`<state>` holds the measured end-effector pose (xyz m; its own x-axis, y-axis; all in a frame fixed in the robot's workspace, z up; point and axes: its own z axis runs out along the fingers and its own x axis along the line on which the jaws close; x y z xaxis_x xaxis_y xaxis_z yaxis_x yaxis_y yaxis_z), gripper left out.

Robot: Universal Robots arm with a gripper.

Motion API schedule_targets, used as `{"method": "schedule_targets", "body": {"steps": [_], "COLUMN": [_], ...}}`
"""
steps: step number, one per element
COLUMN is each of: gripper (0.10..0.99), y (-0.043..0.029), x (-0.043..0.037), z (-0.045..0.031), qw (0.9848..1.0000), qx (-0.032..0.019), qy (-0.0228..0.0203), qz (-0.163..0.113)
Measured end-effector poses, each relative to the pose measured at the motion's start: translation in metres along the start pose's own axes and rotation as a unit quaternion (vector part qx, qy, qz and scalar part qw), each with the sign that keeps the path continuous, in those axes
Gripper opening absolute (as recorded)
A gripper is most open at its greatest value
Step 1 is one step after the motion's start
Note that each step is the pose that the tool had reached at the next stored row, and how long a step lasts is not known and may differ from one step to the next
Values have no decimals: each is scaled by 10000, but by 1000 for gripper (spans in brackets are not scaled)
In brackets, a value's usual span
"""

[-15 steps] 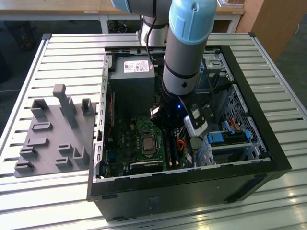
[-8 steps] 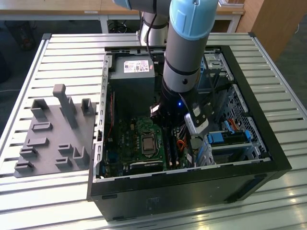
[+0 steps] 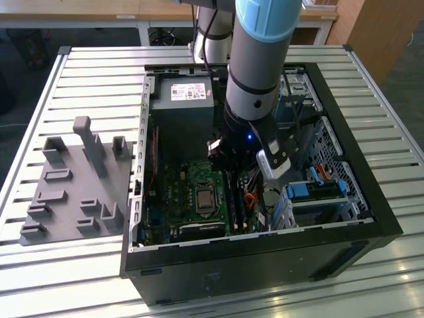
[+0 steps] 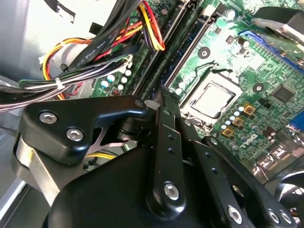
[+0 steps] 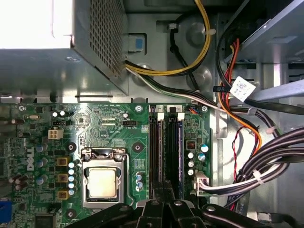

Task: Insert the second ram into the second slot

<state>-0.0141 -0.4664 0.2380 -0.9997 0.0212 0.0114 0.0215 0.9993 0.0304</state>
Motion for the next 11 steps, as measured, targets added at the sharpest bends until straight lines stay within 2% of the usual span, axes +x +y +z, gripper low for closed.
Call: {"method": "schedule_targets", "body": {"steps": [11], "gripper": [102], "y": [1], "x": [1], "z": [-29], "qw": [10000], "qx": [0], "qy": [0], "qz": [0]}}
